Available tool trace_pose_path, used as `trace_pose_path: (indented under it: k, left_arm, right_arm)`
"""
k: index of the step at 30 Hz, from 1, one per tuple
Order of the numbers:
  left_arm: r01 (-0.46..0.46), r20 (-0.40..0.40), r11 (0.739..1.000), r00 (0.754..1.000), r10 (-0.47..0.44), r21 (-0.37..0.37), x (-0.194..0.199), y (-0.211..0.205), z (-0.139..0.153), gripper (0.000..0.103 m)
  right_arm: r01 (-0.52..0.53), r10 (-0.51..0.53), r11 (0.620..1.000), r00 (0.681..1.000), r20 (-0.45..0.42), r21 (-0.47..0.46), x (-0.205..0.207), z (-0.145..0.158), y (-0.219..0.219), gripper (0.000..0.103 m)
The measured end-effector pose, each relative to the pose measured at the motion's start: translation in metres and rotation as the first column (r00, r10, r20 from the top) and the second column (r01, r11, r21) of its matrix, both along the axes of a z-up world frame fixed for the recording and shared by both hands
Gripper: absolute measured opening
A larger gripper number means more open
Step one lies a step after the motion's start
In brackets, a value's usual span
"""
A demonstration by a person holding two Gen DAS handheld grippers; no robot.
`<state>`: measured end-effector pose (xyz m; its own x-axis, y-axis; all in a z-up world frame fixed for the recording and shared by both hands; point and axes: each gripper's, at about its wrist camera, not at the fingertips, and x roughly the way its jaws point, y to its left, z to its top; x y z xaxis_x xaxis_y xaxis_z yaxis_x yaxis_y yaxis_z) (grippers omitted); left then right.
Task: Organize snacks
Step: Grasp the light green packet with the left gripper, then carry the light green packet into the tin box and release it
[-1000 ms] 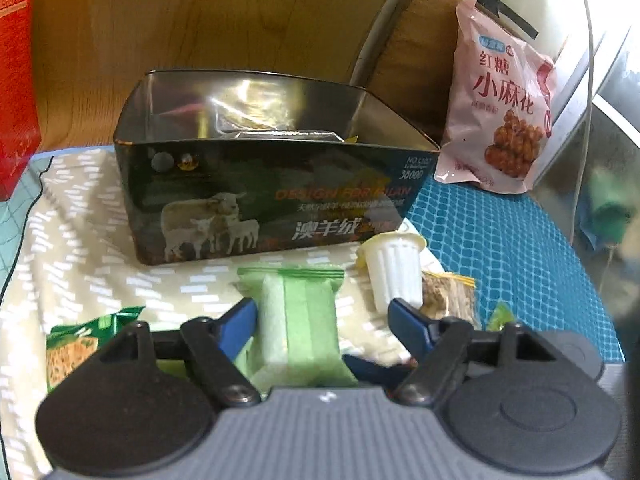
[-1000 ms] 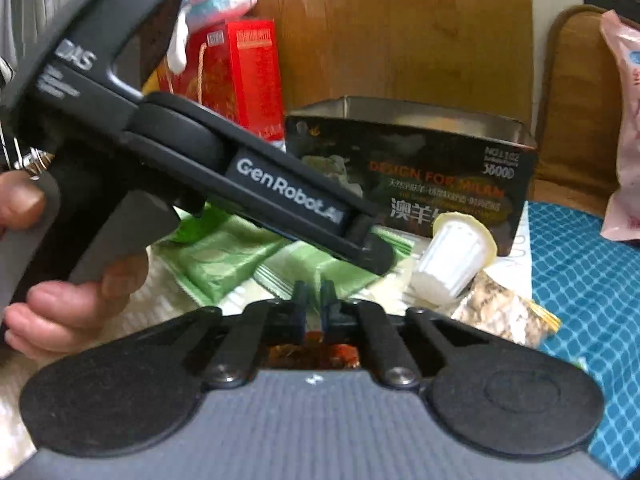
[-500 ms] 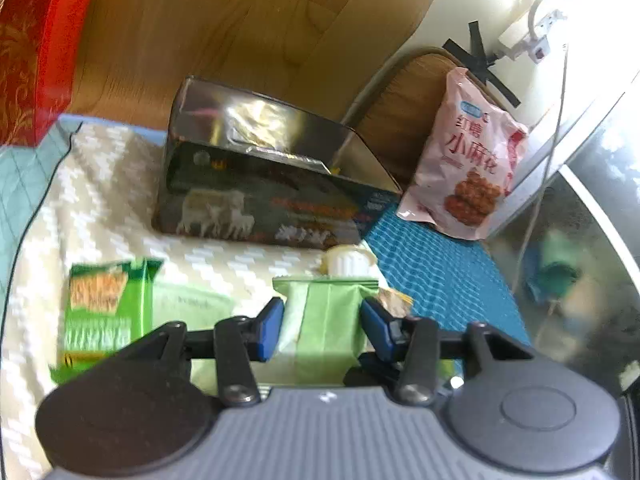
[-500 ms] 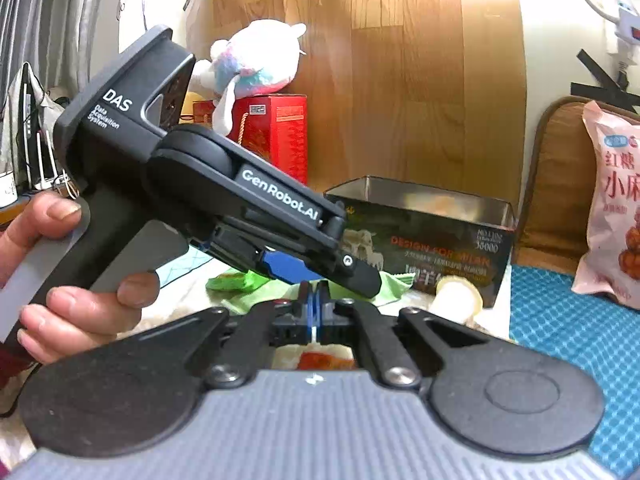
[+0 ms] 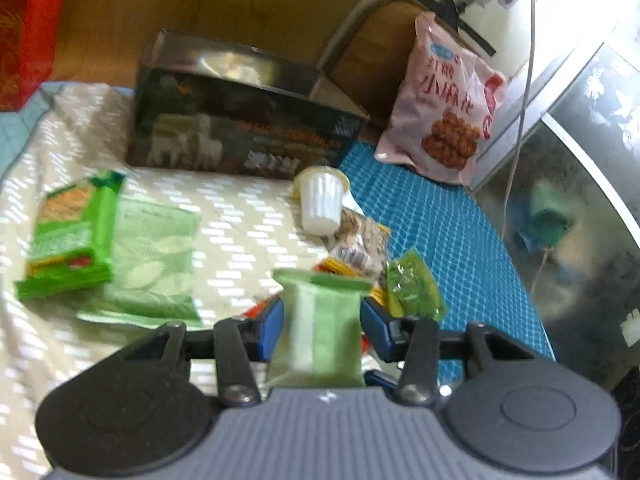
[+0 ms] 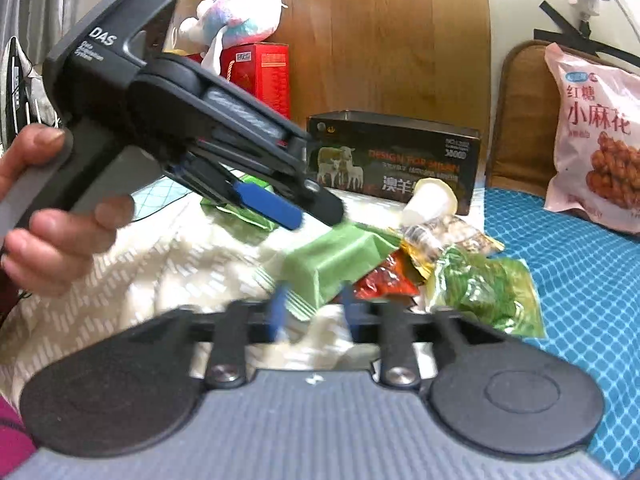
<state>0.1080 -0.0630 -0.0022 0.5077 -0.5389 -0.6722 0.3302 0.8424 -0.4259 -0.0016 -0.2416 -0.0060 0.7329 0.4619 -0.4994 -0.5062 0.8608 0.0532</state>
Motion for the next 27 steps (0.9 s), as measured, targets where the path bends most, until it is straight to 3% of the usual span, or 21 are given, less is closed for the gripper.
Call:
trace_pose_path:
  k: [1,8,11,12,15,18,22,27]
  left_arm:
    - [-0.012,0.014,1.0,1.0,0.012,0.011,-0.002,0.004,0.002,0.045]
    - [0.01,-0.017,0.999,1.0,-0.009,0.039,-0.007,0.009,-0.004,0.05]
    - [0.047,-0.017,0.998,0.999,-0.046,0.052,-0.009,0.0,-0.012,0.051]
    - [0.057,-0.006,0.997,0.998,-0.056,0.056,-0.011,-0.002,-0.011,0.044]
    - [0.052,0.004,0.997,0.999,-0.053,0.064,-0.016,0.001,-0.007,0.041]
    - [0.039,0.004,0.999,0.999,-0.039,0.026,-0.019,0.008,-0.002,0.04]
    - [0.022,0.073,1.0,0.997,-0.022,0.01,-0.021,0.012,0.019,0.04]
    - [-0.01,0.197,0.999,0.98,0.002,0.04,0.002,0.006,0.053,0.041]
  right_arm:
    - [0.004,-0.004,1.0,1.0,0.005,-0.008,-0.001,0.0,-0.001,0.054]
    - [-0.03,0.028,0.998,0.999,-0.025,-0.059,0.006,-0.013,0.015,0.053]
    - [-0.015,0.015,0.997,1.0,-0.005,-0.07,0.01,-0.011,0.02,0.035]
    - [-0.011,0.011,0.997,1.0,0.005,-0.074,0.01,-0.009,0.021,0.026]
    - [0.004,-0.003,0.999,1.0,0.011,-0.034,0.01,-0.002,0.017,0.023]
    - [0.01,-0.009,1.0,0.998,0.055,-0.017,0.007,0.007,0.018,0.023]
    - [0.02,-0.016,1.0,0.989,0.145,-0.023,0.018,0.025,0.023,0.023]
    - [0.028,-0.024,0.999,0.974,0.224,-0.015,0.071,0.047,0.026,0.023]
